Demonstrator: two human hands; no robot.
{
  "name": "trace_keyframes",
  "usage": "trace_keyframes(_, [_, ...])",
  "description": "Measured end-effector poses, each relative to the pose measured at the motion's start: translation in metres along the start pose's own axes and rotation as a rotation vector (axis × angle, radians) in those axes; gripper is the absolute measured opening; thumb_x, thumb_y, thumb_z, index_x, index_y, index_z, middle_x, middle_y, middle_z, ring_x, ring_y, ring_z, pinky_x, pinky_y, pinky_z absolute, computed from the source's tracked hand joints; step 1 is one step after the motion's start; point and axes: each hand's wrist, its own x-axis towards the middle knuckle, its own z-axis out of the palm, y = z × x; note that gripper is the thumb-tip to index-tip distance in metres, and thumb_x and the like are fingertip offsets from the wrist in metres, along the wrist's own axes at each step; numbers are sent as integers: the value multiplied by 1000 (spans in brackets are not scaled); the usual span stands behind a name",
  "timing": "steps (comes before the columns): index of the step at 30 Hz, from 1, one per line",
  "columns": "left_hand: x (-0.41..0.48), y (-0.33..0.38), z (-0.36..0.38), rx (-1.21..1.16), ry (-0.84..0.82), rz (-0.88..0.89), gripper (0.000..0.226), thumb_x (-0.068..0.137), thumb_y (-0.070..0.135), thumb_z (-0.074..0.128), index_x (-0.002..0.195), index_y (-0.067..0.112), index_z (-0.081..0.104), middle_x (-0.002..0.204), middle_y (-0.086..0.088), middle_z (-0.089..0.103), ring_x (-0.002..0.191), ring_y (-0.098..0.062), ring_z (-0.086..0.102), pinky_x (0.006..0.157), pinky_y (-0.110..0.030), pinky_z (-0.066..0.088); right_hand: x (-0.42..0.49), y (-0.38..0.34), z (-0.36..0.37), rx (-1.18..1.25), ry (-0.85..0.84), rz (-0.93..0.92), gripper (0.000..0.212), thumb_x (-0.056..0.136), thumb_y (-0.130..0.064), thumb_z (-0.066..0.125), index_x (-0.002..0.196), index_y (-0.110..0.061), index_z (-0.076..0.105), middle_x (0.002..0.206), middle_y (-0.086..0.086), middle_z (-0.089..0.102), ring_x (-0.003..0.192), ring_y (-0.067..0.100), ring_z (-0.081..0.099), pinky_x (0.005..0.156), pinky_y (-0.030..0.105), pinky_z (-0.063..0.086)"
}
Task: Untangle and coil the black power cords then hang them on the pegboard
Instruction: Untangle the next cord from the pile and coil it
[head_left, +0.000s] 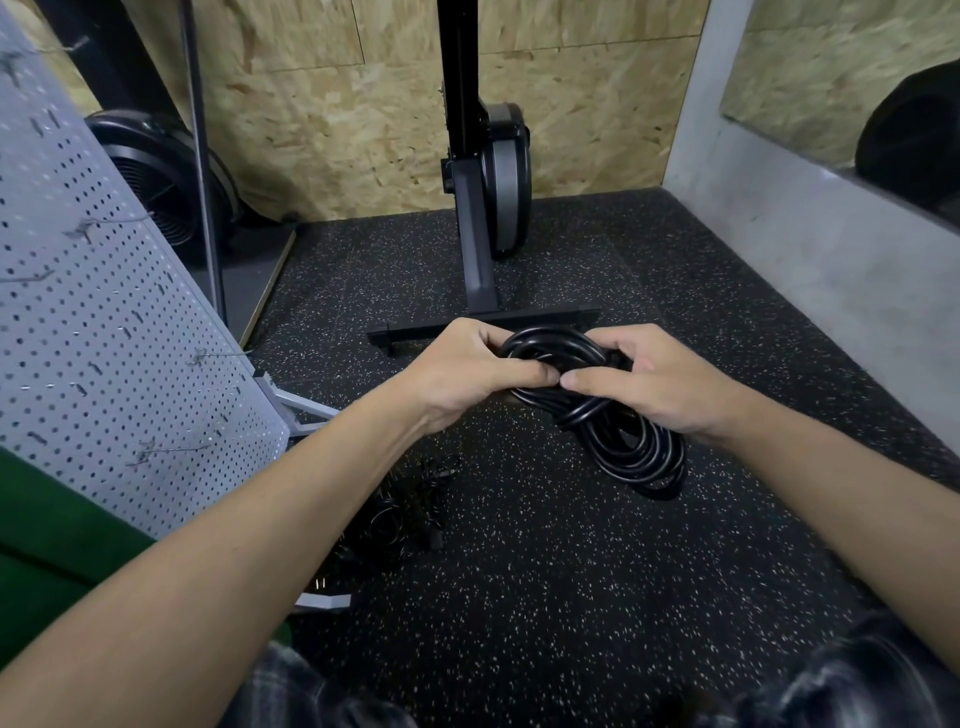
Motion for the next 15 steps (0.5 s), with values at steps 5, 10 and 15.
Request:
trace_keyframes(5, [-2,-2,-1,-1,-43,-4,21,82,5,85,99,-6,78,99,-24,77,85,-26,69,77,-36,51,-3,2,-3,53,-47,-2,17,97,-12,69,113,-11,76,106,4,79,100,21,76,92,38,58])
trace_keyframes(10, [-1,-6,-4,-30,-85,9,25,76,15,90,95,1,80,100,-28,75,88,-28,66,79,-38,49,-2,3,-2,113,-76,9,22,96,-12,71,117,-7,74,109,9,79,102,26,76,92,39,58])
trace_keyframes(15, [-5,-6,-5,-57,-111,-14,12,87,7,79,98,4,78,84,-5,76,76,-14,72,65,-24,56,-1,3,0,96,-86,26,19,96,-15,71,113,-8,75,105,9,79,99,27,76,89,36,59])
